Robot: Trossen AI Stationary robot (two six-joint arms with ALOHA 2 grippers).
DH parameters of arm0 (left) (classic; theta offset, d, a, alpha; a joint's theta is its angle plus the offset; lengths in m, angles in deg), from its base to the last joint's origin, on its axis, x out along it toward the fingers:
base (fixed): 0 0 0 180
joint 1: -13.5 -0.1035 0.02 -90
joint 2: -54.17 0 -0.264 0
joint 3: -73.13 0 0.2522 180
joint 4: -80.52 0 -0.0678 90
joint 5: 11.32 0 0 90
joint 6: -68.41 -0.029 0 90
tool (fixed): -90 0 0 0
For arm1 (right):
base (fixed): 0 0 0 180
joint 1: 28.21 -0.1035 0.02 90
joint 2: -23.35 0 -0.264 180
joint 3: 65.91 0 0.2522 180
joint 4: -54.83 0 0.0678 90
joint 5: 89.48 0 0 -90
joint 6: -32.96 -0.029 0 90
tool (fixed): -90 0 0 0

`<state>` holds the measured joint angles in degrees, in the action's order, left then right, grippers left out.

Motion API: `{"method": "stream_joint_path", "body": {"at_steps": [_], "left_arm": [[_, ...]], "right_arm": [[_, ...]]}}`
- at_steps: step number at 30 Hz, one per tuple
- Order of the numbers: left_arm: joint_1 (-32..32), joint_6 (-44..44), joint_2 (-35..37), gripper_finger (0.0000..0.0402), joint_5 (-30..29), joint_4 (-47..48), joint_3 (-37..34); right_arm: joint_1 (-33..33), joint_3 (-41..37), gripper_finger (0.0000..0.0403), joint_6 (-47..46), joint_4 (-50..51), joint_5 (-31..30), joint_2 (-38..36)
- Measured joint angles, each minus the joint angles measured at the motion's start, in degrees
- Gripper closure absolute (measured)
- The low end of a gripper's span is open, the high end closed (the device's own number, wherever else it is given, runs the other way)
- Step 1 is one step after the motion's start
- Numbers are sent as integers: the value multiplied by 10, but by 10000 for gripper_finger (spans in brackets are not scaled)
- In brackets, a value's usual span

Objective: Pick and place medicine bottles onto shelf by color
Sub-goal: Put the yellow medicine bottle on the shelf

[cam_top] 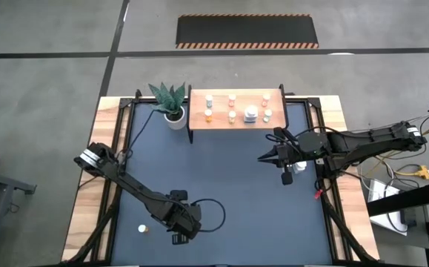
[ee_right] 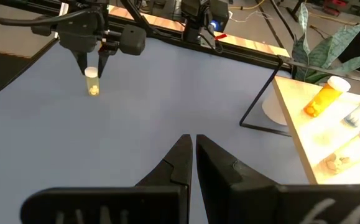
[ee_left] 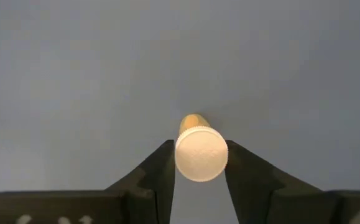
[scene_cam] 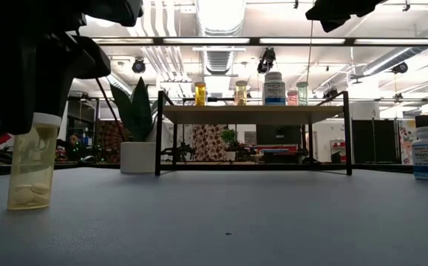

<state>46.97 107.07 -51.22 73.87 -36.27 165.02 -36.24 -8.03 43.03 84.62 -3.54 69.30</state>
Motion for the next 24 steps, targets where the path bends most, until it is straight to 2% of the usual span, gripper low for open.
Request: {"method": "stream_joint_path", "body": {"at_steps": [7,12,18,24], "left_arm": [[0,0,9,290,2,10,10],[-8,0,26,288,4,67,43],[-42,-39,31,287,23,191,132],[-100,-144,31,286,25,301,236]], "right_arm": [[0,0,390,0,0,0,0],[0,0,390,0,2,0,0],[0,0,390,0,5,0,0],[0,0,390,1,10,0,0]]}}
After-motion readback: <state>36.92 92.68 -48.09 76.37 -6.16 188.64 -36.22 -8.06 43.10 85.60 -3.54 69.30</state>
